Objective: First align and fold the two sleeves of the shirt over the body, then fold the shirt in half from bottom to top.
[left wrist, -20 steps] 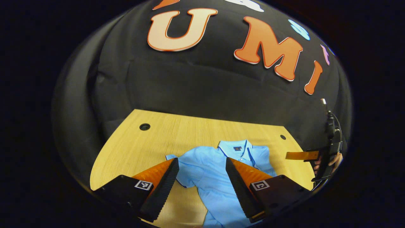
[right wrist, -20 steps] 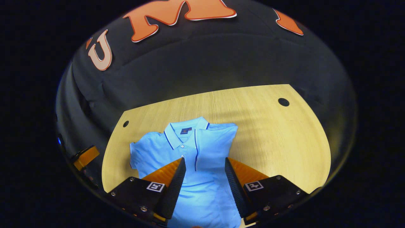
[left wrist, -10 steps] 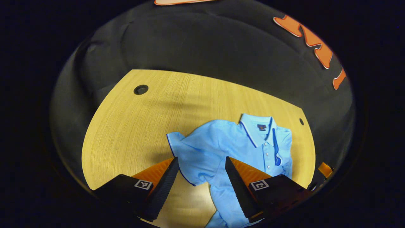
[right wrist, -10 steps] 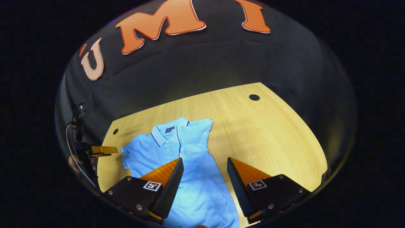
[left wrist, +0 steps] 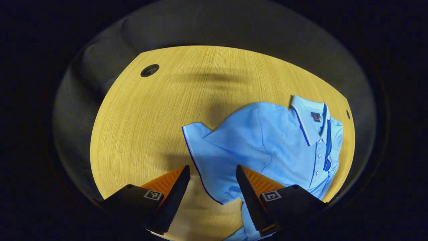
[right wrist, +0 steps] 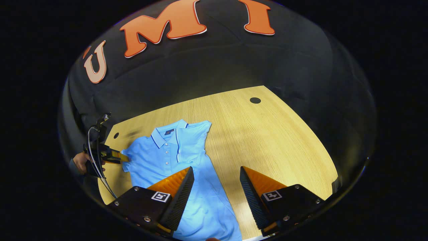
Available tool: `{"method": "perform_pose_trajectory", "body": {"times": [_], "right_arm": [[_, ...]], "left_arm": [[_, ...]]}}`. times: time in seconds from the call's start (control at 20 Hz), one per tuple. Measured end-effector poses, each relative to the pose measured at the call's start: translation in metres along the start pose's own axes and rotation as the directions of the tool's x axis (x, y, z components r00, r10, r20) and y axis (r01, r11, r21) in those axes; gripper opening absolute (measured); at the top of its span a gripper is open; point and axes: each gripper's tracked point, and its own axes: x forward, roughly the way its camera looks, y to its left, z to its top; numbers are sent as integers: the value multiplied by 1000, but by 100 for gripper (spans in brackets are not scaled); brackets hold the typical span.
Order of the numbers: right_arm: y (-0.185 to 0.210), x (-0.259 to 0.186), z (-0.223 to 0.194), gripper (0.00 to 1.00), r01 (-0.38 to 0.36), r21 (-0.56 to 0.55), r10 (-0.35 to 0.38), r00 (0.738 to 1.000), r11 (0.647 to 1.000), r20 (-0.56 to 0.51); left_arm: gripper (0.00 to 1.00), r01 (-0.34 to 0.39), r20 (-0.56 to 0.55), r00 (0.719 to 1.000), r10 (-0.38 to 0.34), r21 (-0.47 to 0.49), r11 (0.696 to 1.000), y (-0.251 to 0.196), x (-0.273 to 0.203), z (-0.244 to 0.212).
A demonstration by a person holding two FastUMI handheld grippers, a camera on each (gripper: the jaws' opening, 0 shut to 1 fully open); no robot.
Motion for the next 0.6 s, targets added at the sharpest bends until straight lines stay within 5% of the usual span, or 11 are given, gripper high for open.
{"method": "perform_pose_trajectory", "body": {"times": [0.2, 0.35, 0.6], "right_arm": [[-3, -3, 0, 85, 1, 12, -1, 1000, 1000, 9], [-3, -3, -8, 85, -7, 23, 7, 1000, 1000, -3], [-9, -12, -17, 85, 5, 15, -5, 1000, 1000, -1]], "left_arm": [[70, 16, 5, 1000, -16, 18, 1000, -11, 1, 7], [17, 62, 11, 998, -63, 52, 997, -23, -1, 13], [8, 202, 66, 976, -206, 54, 978, -50, -16, 18]]}}
